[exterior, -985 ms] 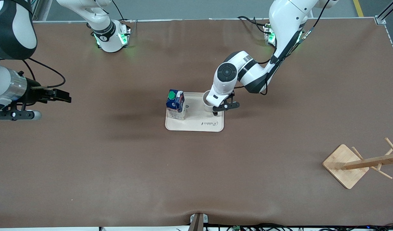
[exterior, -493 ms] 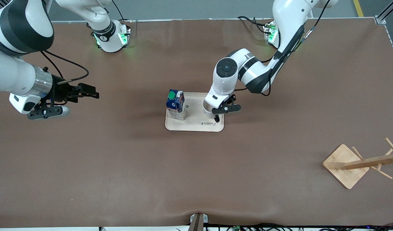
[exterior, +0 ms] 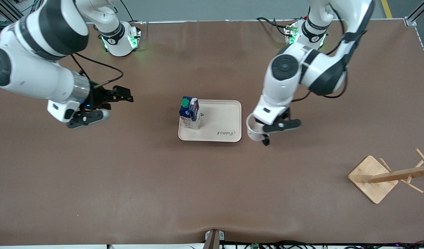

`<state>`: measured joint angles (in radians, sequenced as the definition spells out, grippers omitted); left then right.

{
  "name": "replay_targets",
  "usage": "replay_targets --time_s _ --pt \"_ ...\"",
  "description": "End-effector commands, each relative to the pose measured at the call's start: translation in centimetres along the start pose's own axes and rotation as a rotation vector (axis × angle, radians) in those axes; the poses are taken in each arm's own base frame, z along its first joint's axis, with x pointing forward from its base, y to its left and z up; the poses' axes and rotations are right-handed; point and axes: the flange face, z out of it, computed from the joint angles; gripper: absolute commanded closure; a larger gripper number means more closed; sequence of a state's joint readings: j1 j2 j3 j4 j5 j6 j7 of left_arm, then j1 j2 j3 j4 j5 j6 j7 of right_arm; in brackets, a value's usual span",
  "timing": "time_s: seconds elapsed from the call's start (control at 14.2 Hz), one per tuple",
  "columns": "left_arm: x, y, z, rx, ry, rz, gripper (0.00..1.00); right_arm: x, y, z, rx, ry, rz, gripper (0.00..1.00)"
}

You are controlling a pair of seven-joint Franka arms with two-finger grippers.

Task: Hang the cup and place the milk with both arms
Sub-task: 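Lift the mug with the left gripper while the right gripper reaches the carton, then grasp the milk carton with the right gripper while the left gripper carries the mug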

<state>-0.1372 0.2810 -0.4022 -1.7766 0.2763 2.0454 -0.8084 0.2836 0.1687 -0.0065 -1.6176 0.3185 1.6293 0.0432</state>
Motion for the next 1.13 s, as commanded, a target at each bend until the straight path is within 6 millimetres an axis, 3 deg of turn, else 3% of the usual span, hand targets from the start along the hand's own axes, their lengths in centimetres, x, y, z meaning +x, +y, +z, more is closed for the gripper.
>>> replay_targets --time_s 0.0,0.21,0.49,0.91,1.06 --pt "1.1 -3.7 -2.7 0.031 0.018 0.005 1.00 0.3 -4.6 2.1 -0.004 0.007 0.055 0.00" --pt "2.8 -9.0 -4.5 0.076 -0.006 0.109 1.00 0.9 -9.5 5.7 -0.015 0.023 0.132 0.00" --pt "4.8 -15.7 -6.9 0.104 -0.049 0.201 1.00 0.4 -15.2 13.0 -0.152 -0.020 0.176 0.00" --pt "7.5 -25.1 -7.7 0.111 -0.097 0.407 1.00 0.5 -16.5 16.0 -0.174 -0.023 0.229 0.00" --pt "8.2 -27.0 -8.0 0.107 -0.097 0.477 1.00 1.3 -15.9 17.0 -0.173 -0.016 0.240 0.00"
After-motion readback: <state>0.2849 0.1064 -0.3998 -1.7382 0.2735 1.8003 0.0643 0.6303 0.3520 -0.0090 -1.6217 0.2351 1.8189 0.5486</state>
